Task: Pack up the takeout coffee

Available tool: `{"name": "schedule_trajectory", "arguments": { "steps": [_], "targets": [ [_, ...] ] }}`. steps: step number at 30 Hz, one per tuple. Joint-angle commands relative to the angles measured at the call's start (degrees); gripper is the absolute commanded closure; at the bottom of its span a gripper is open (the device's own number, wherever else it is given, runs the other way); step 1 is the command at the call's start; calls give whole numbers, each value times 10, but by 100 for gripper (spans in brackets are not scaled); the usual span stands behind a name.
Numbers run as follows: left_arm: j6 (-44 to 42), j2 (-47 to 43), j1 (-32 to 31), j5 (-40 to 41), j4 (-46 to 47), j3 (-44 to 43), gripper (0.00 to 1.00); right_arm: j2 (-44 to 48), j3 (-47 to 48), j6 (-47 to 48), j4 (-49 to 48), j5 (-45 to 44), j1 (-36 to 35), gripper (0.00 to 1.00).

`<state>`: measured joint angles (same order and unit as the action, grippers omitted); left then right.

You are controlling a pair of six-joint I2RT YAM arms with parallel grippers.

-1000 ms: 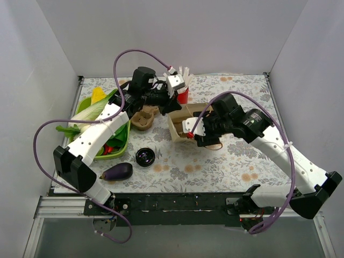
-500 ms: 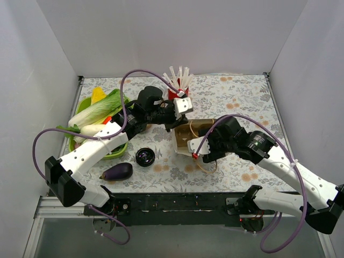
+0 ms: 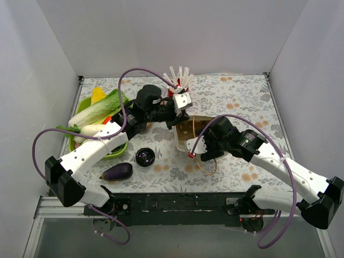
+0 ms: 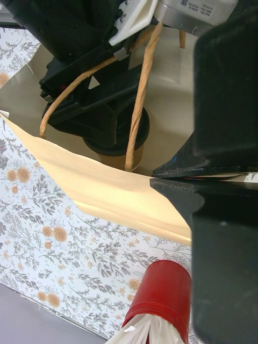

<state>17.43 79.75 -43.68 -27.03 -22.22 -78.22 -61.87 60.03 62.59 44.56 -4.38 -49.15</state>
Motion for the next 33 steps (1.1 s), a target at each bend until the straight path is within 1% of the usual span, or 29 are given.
{"name": "schedule_trajectory", "arguments": {
  "steps": [1, 8, 12, 15, 20, 23, 33],
  "targets": [
    [6, -28, -2, -9, 31, 12, 100, -1, -18, 39, -28, -5, -2, 99],
    [6, -26, -1, -7, 35, 22, 100, -20, -1, 32, -53, -2, -2, 99],
    [8, -24, -1, -1, 38, 27, 100, -26, -5, 37, -61, -20, -1, 99],
    [9, -22, -1, 12, 37, 25, 100, -12, 9, 53, -69, -3, -1, 99],
    [6, -20, -1, 22, 33, 24, 100, 3, 57, 63, -34, 17, -2, 99],
    [4, -18, -1, 28, 30, 23, 100, 16, 76, 68, -33, 21, -2, 99],
    [12, -14, -1, 37, 21, 17, 100, 42, 65, 119, -53, 32, -6, 99]
  ]
}}
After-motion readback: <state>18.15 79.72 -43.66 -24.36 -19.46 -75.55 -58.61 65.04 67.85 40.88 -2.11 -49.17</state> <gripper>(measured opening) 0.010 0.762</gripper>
